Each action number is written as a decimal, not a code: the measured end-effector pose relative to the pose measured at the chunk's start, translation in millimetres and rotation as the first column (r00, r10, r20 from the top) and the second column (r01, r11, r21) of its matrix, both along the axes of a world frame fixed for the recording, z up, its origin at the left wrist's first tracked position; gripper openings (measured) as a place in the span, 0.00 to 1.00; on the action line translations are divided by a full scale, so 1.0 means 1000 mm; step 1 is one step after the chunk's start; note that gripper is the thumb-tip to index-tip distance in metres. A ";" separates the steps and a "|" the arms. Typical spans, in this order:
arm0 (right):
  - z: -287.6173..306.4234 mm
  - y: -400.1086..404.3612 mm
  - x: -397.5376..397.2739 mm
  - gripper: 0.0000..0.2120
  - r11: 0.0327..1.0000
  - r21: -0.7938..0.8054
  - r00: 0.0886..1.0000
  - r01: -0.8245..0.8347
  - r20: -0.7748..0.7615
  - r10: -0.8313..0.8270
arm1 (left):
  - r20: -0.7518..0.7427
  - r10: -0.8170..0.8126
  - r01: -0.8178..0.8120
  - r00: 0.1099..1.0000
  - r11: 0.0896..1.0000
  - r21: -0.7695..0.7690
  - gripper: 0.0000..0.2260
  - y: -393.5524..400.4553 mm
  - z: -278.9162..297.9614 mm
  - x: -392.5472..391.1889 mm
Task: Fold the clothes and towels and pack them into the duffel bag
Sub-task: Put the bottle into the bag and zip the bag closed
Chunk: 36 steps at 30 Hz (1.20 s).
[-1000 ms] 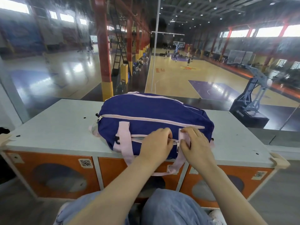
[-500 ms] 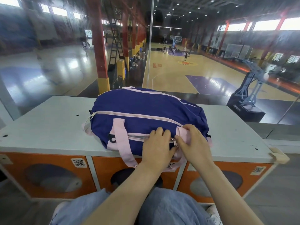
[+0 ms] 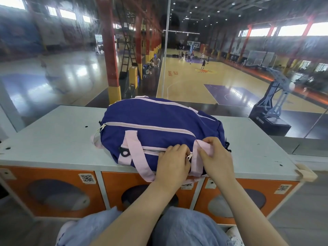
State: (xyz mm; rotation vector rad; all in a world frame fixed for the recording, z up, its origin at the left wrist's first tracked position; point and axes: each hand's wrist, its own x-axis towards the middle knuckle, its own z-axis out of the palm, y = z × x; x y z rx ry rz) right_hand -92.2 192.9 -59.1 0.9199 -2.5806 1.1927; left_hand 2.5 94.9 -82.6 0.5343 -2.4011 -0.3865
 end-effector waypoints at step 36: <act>-0.010 0.000 -0.019 0.16 0.973 0.166 0.986 -0.164 0.039 0.159 | 0.075 0.059 -0.075 0.995 0.970 0.230 0.06 -0.023 0.006 0.007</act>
